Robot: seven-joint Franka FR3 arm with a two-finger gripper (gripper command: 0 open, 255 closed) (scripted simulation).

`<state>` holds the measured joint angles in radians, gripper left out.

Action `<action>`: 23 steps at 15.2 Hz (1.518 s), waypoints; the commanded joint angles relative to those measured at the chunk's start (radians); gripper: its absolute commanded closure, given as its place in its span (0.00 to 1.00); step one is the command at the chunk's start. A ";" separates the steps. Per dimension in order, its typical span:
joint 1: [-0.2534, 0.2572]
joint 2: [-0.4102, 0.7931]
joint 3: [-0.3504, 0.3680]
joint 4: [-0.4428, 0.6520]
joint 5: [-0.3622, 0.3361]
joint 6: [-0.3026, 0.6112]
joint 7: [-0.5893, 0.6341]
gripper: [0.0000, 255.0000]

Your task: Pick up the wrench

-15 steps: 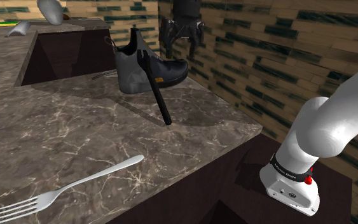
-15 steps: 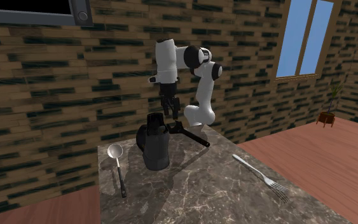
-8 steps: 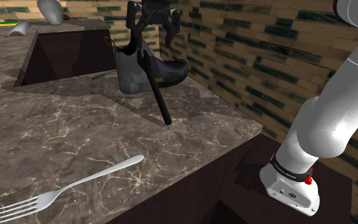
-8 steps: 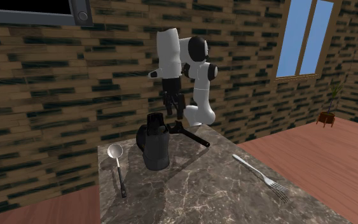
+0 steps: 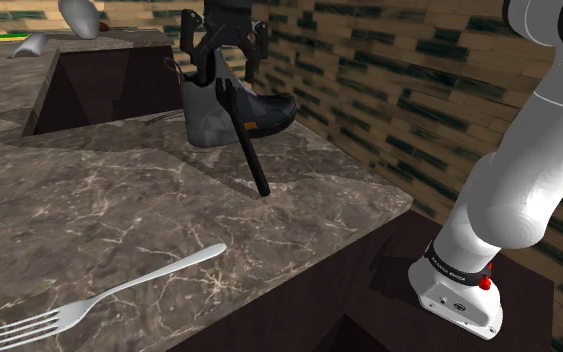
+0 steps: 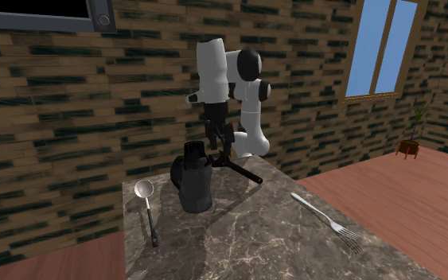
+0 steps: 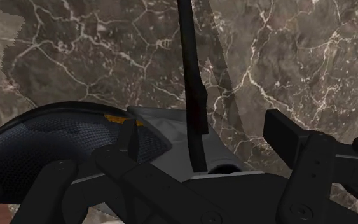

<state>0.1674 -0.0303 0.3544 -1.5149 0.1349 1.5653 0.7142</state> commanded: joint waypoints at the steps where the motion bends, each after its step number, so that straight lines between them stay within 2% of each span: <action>1: 0.000 -0.013 0.000 -0.048 0.005 0.036 -0.005 0.00; 3: 0.000 -0.013 0.000 -0.048 0.005 0.036 -0.005 0.00; 4: 0.000 -0.012 -0.001 -0.047 0.005 0.036 -0.006 1.00; 13: 0.000 -0.013 0.000 -0.048 0.005 0.036 -0.005 1.00; 23: 0.008 0.056 0.008 0.171 -0.020 -0.116 0.028 1.00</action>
<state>0.1745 0.0168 0.3620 -1.3674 0.1180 1.4650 0.7395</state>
